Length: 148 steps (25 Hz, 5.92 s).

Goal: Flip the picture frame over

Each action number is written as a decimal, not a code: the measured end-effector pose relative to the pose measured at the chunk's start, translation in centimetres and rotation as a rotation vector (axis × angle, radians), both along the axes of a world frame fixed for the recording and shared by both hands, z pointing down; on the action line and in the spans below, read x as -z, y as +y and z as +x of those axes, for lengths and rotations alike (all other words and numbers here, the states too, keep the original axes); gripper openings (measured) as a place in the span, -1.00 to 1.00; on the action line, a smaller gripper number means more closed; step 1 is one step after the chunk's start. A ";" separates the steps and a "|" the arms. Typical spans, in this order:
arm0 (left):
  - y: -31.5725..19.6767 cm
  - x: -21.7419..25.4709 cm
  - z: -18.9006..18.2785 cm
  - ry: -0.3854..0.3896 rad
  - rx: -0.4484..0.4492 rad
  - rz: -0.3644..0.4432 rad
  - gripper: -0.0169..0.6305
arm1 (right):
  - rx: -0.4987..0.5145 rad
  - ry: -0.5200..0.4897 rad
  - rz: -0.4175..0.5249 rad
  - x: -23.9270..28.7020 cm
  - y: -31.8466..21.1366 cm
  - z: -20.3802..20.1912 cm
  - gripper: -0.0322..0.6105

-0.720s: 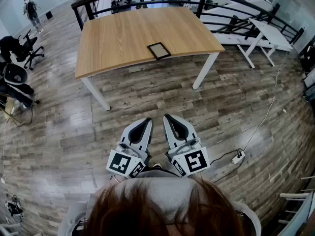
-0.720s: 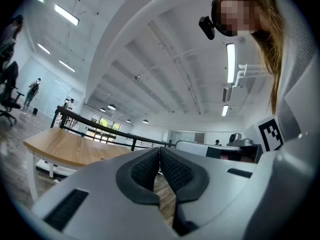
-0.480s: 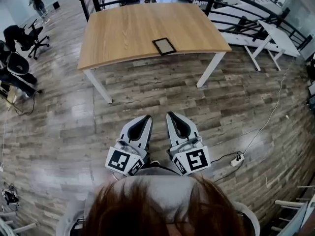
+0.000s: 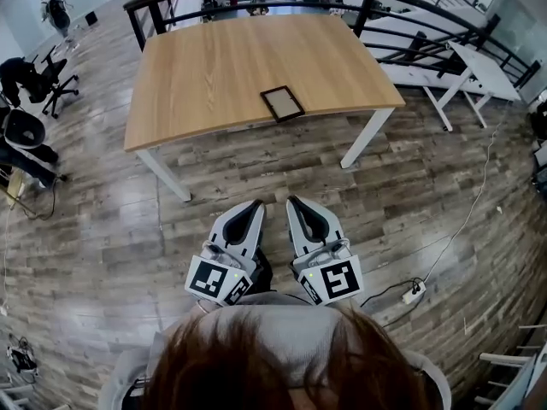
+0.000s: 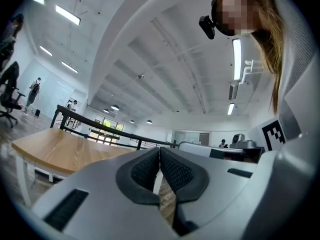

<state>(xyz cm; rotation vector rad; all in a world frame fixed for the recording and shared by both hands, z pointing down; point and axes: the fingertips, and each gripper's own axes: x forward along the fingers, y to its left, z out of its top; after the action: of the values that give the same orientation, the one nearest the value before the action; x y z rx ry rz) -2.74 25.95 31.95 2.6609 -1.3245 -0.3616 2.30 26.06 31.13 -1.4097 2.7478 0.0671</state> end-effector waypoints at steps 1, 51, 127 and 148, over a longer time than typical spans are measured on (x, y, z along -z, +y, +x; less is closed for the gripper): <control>-1.7 0.2 -0.2 0.001 -0.007 0.004 -0.92 | -0.006 -0.001 0.002 0.1 -1.7 -0.2 -0.85; -33.1 -10.9 -1.8 -0.182 -0.018 -0.281 -0.92 | -0.074 -1.172 -0.822 -22.0 -39.0 5.9 -0.50; -32.4 -9.4 -3.2 -0.162 -0.018 -0.277 -0.92 | -0.409 0.481 -0.142 -17.2 -42.9 8.1 -0.63; -32.7 -9.0 -3.3 -0.079 -0.019 -0.338 -0.92 | -0.017 1.498 0.102 -26.8 -43.4 6.3 -0.63</control>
<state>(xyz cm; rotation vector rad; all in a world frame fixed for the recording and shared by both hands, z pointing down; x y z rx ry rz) -6.04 -6.71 40.98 2.4238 -1.2527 -0.0250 8.60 -17.33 57.95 -1.7084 3.4915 1.9356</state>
